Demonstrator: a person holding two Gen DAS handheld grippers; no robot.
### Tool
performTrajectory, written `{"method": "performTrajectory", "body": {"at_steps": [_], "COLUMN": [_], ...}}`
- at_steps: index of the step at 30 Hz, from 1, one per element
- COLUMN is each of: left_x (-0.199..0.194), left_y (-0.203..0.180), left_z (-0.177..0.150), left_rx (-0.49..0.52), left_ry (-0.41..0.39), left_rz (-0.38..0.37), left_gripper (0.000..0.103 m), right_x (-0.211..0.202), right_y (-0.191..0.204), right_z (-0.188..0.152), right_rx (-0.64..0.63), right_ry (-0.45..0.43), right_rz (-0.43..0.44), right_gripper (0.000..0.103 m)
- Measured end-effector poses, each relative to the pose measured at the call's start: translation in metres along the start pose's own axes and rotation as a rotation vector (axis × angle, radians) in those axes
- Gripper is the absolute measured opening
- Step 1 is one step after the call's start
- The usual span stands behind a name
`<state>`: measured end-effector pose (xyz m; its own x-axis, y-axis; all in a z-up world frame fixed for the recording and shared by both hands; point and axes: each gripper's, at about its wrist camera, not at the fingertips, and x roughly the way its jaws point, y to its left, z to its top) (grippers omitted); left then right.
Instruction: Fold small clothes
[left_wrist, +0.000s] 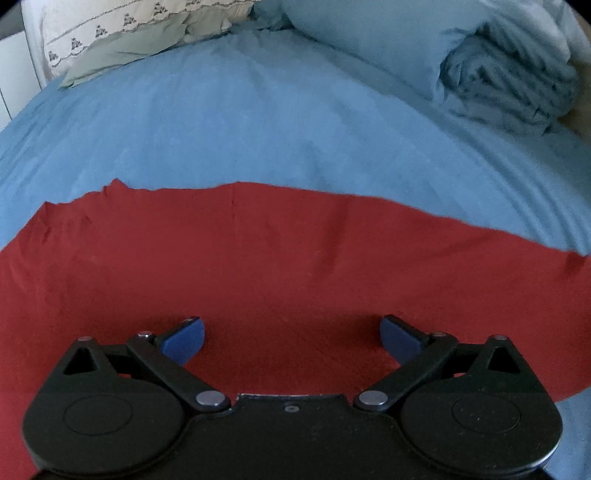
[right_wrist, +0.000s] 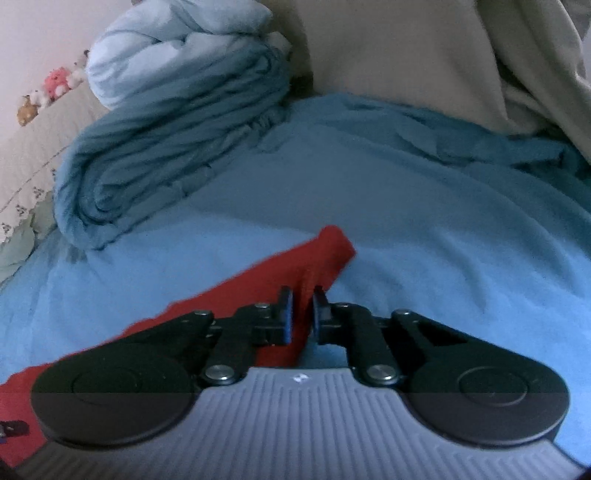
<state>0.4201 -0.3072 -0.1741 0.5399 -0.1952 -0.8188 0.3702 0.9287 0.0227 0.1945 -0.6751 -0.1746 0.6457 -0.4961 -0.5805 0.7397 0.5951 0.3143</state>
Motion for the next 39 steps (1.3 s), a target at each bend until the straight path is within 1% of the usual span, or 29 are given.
{"method": "performTrajectory", "body": {"at_steps": [4,8,11,13,14,16,19,21,23,25,27,28,29,31,34,35,39], "left_x": [0.013,0.011,-0.008,-0.027,-0.038,-0.061,-0.094,-0.113,-0.123,-0.124,-0.122,-0.122,-0.123,-0.122,-0.118,-0.116,-0.109], "left_y": [-0.009,0.001,0.024,0.050,0.066,0.106,0.165,0.205,0.238,0.267,0.286,0.294,0.298,0.308,0.312,0.312,0.305], "left_z": [0.011,0.020,0.022,0.020,0.019,0.014,0.001,-0.014,-0.029,-0.047,-0.065,-0.075,-0.080,-0.095,-0.107,-0.108,-0.108], "left_rx": [0.022,-0.011,-0.076,-0.120,-0.141,-0.170,-0.178,-0.191,-0.213,-0.231,-0.244,-0.250,-0.257,-0.288,-0.332,-0.343,-0.364], "left_ry": [0.027,0.062,0.051,0.025,0.012,-0.019,-0.065,-0.085,-0.077,-0.035,-0.010,-0.015,-0.022,-0.031,-0.034,-0.034,-0.047], "left_rz": [0.027,-0.004,-0.019,-0.048,-0.051,-0.024,0.014,0.063,0.098,0.116,0.127,0.126,0.119,0.079,0.014,-0.004,-0.067], "left_gripper": [0.103,0.103,0.103,0.103,0.103,0.103,0.103,0.103,0.103,0.103,0.103,0.103,0.103,0.103,0.103,0.103,0.103], "right_x": [-0.018,-0.040,-0.057,-0.070,-0.077,-0.090,-0.109,-0.118,-0.128,-0.129,-0.125,-0.121,-0.117,-0.114,-0.116,-0.107,-0.112], "right_y": [0.031,0.078,0.125,0.164,0.185,0.231,0.302,0.347,0.387,0.419,0.441,0.447,0.449,0.452,0.452,0.451,0.450], "right_z": [0.012,0.023,0.030,0.031,0.029,0.020,-0.008,-0.036,-0.074,-0.118,-0.162,-0.183,-0.202,-0.232,-0.262,-0.266,-0.288], "right_rx": [-0.057,-0.118,-0.139,-0.164,-0.179,-0.201,-0.230,-0.245,-0.307,-0.356,-0.383,-0.396,-0.411,-0.454,-0.530,-0.557,-0.663], "right_ry": [-0.021,-0.036,-0.042,-0.050,-0.052,-0.045,0.000,0.050,0.069,0.129,0.217,0.258,0.288,0.316,0.322,0.321,0.325], "right_rz": [0.069,0.155,0.249,0.329,0.372,0.472,0.632,0.734,0.792,0.841,0.851,0.844,0.842,0.821,0.810,0.806,0.791], "right_gripper": [0.023,0.022,0.022,0.022,0.022,0.022,0.022,0.022,0.022,0.020,0.020,0.020,0.020,0.020,0.020,0.020,0.024]}}
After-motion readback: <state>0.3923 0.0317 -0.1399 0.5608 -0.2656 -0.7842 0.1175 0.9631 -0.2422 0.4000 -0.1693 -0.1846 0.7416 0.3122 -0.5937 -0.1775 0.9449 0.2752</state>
